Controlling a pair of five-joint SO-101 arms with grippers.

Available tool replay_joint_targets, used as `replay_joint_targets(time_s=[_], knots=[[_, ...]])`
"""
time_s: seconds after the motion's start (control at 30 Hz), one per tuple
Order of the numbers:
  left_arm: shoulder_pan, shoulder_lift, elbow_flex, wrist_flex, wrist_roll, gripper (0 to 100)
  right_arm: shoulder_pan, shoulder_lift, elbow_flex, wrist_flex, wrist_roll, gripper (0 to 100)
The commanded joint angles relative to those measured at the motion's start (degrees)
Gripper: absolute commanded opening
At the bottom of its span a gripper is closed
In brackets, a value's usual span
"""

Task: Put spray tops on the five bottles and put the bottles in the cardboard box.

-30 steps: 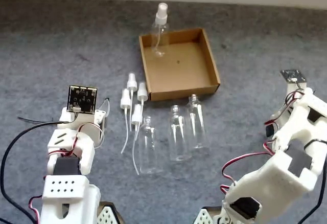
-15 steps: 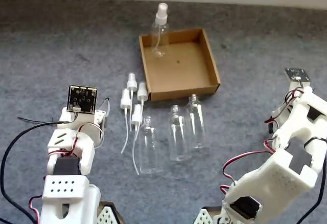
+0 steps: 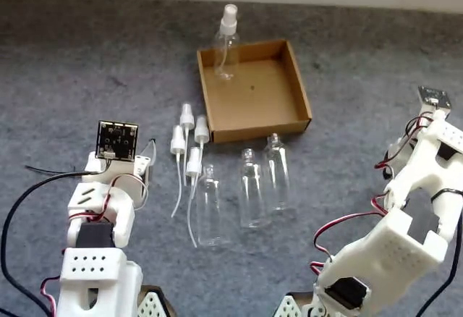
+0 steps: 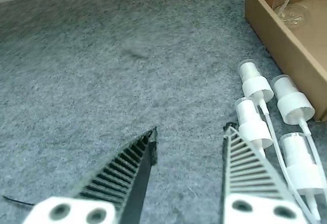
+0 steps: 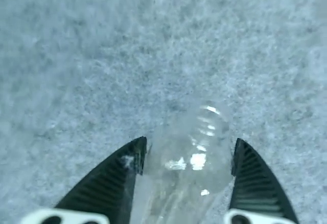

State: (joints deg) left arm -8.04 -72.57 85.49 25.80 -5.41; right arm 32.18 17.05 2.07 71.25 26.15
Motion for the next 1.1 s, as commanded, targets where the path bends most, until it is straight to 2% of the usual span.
replay_joint_targets(time_s=[0.0,0.2,0.3,0.8,0.97,1.07], knots=[[1.5,-0.6,-0.4,-0.9,-0.2,19,-0.4,0.0,-3.4,0.7,-0.7,22.4],[1.5,-0.6,-0.4,-0.9,-0.2,19,-0.6,0.0,-3.5,0.7,-1.1,22.4],[1.5,-0.6,-0.4,-0.9,-0.2,19,-0.3,0.0,-3.6,0.8,-5.5,22.4],[1.5,-0.6,-0.4,-0.9,-0.2,19,-1.5,0.0,-3.6,0.7,-6.0,21.9],[1.5,-0.6,-0.4,-0.9,-0.2,19,-1.9,0.0,-3.3,0.7,-5.6,11.1],[1.5,-0.6,-0.4,-0.9,-0.2,19,-1.8,0.0,-3.3,0.8,-5.5,9.4]])
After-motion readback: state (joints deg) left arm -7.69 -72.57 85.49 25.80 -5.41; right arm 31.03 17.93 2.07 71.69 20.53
